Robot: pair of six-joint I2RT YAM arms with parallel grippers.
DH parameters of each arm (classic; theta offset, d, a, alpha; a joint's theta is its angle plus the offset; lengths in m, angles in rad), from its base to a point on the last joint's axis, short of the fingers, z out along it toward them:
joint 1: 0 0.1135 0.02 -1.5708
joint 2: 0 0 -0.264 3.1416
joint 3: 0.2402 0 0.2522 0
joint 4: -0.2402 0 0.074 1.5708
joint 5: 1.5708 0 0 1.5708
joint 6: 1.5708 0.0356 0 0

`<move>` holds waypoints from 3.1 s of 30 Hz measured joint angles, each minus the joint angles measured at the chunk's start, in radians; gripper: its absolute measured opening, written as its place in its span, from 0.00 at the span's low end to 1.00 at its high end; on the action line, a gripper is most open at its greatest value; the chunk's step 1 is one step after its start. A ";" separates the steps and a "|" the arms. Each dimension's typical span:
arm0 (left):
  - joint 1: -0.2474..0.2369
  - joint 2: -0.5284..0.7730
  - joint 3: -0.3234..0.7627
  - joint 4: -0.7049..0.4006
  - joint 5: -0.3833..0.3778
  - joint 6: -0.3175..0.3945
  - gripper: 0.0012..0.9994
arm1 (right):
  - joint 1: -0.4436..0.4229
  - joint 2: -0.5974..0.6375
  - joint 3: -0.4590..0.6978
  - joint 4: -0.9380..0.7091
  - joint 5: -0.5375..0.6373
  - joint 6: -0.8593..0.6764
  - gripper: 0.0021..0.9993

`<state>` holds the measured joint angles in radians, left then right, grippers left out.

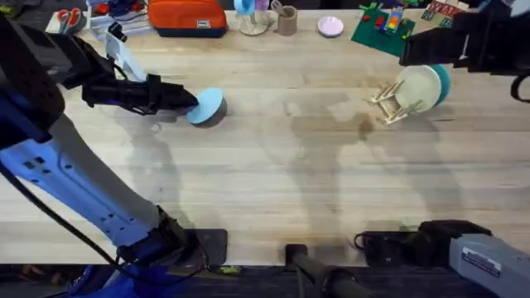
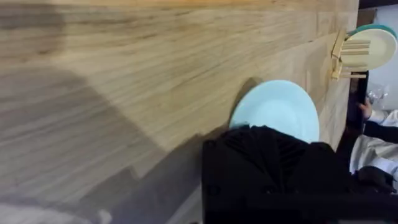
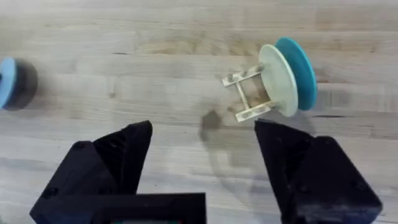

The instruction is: Pick up the plates from the table one by one and place each into a slot on the dish rack.

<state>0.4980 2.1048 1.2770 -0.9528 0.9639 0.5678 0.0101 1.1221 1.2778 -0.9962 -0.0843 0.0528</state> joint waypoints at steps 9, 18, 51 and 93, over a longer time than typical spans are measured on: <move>0.000 0.000 0.000 0.000 0.000 0.000 0.04 | 0.000 0.000 0.000 0.000 -0.115 0.063 0.99; 0.000 0.000 0.000 0.000 -0.001 0.000 0.04 | 0.090 0.000 0.000 0.009 -0.180 0.216 0.99; 0.000 0.000 0.000 0.000 -0.002 0.000 0.04 | 0.655 0.447 0.001 0.528 -0.064 0.902 0.99; 0.000 0.000 0.000 0.001 -0.003 0.000 0.04 | 0.839 0.835 0.002 1.045 -0.058 1.260 0.99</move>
<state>0.4980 2.1048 1.2770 -0.9520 0.9611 0.5674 0.8488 1.9571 1.2793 0.0486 -0.1421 1.3132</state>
